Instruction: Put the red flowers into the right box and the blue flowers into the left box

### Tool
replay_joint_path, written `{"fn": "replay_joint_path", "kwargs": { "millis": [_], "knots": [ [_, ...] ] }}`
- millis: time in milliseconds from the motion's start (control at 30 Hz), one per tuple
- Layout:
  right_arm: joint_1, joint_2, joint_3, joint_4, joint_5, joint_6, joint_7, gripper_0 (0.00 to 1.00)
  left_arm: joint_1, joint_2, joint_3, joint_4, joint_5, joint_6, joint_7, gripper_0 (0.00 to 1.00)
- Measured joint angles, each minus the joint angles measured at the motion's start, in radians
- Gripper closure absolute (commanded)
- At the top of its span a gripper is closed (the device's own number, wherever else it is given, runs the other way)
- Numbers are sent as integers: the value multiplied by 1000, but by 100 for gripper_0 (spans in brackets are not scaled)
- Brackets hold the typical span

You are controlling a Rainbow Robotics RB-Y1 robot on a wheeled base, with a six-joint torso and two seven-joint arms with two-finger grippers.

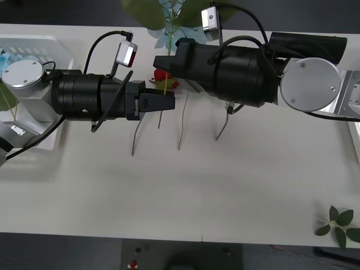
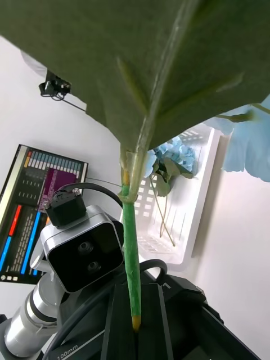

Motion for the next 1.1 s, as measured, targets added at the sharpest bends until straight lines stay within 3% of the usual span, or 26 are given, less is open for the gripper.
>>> {"fn": "replay_joint_path", "kwargs": {
  "millis": [33, 67, 100, 133, 167, 733, 800, 833, 867, 1100],
  "knots": [
    [0, 0, 0, 0, 0, 0, 0, 100, 0, 0, 0, 0, 0, 0, 0, 14],
    [0, 0, 0, 0, 0, 0, 0, 100, 0, 0, 0, 0, 0, 0, 0, 25],
    [0, 0, 0, 0, 0, 0, 0, 100, 0, 0, 0, 0, 0, 0, 0, 74],
    [0, 0, 0, 0, 0, 0, 0, 100, 0, 0, 0, 0, 0, 0, 0, 97],
    [0, 0, 0, 0, 0, 0, 0, 100, 0, 0, 0, 0, 0, 0, 0, 100],
    [0, 0, 2, 9, 0, 0, 0, 100, 0, 0, 0, -2, 0, 1, 0, 100],
    [0, 0, 2, 9, 0, 0, 0, 56, 0, 0, 0, -2, 0, 1, 0, 100],
    [0, 0, 2, 9, 0, 0, 0, 22, 0, 0, 0, -2, 0, 1, 0, 100],
    [0, 0, 2, 9, 0, 0, 0, 2, 0, 0, 0, -2, 0, 1, 0, 100],
    [0, 0, 2, 9, 0, 0, 0, 0, 0, 0, 0, -2, 0, 1, 0, 100]
  ]
}}
